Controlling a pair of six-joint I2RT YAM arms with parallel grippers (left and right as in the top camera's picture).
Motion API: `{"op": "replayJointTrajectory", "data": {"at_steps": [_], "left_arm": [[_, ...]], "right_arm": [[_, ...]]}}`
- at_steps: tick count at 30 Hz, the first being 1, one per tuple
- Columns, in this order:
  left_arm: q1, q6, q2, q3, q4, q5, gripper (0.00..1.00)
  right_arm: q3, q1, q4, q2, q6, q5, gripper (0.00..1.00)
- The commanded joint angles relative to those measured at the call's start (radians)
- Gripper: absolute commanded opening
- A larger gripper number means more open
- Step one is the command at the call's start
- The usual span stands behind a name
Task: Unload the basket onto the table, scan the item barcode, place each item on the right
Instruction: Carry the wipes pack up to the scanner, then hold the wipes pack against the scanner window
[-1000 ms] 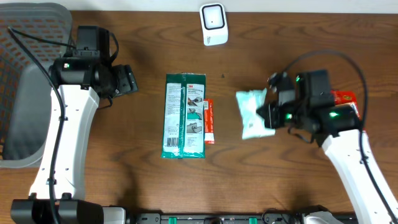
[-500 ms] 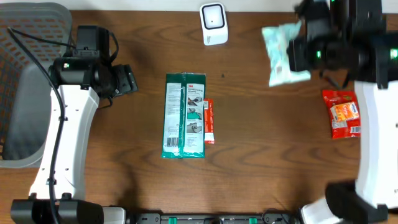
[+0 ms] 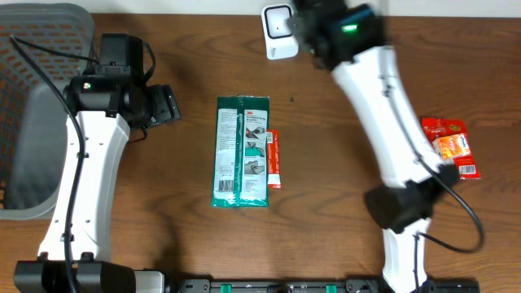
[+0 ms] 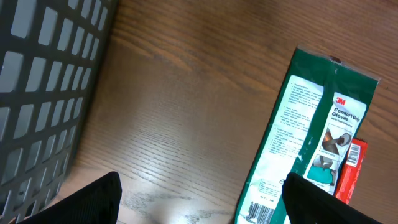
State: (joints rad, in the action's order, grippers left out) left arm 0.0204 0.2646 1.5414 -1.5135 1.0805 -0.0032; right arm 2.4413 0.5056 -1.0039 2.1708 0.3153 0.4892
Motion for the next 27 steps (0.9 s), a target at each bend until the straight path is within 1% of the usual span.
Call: {"op": "replayJointTrajectory", "data": {"at_steps": [1,5,6,7,10,11,12,13,14,17,24,27], "left_arm": [[-0.004,-0.002,-0.003,-0.009,0.004,-0.009,0.83],[-0.004,-0.002,-0.003,-0.009,0.004,-0.009,0.83],[-0.004,-0.002,-0.003,-0.009,0.004,-0.009,0.83],[-0.004,-0.002,-0.003,-0.009,0.004,-0.009,0.83],[-0.004,-0.002,-0.003,-0.009,0.004,-0.009,0.83],[-0.004,-0.002,-0.003,-0.009,0.004,-0.009,0.83],[-0.004,-0.002,-0.003,-0.009,0.004,-0.009,0.83],[-0.004,-0.002,-0.003,-0.009,0.004,-0.009,0.83],[-0.004,-0.002,-0.003,-0.009,0.004,-0.009,0.83],[-0.004,-0.002,-0.003,-0.009,0.004,-0.009,0.83],[-0.004,-0.002,-0.003,-0.009,0.004,-0.009,0.83],[-0.004,-0.002,-0.003,-0.009,0.004,-0.009,0.83]], "right_arm": [[0.018,0.048,0.145,0.114,0.212,0.331,0.01],[0.018,0.066,0.461,0.282,0.494,0.513,0.01],[0.018,0.066,0.525,0.312,0.542,0.534,0.01],[0.018,0.066,0.63,0.357,0.623,0.555,0.01],[0.018,0.066,0.818,0.433,0.722,0.56,0.01],[0.018,0.066,0.861,0.45,0.734,0.56,0.01],[0.018,0.066,0.952,0.482,0.754,0.556,0.01],[0.018,0.066,0.972,0.489,0.758,0.553,0.01],[0.018,0.066,1.043,0.515,0.757,0.54,0.01],[0.018,0.068,1.153,0.554,0.755,0.48,0.01],[0.014,0.066,1.194,0.609,0.732,0.368,0.01],[0.014,0.066,1.194,0.624,0.732,0.351,0.01]]}}
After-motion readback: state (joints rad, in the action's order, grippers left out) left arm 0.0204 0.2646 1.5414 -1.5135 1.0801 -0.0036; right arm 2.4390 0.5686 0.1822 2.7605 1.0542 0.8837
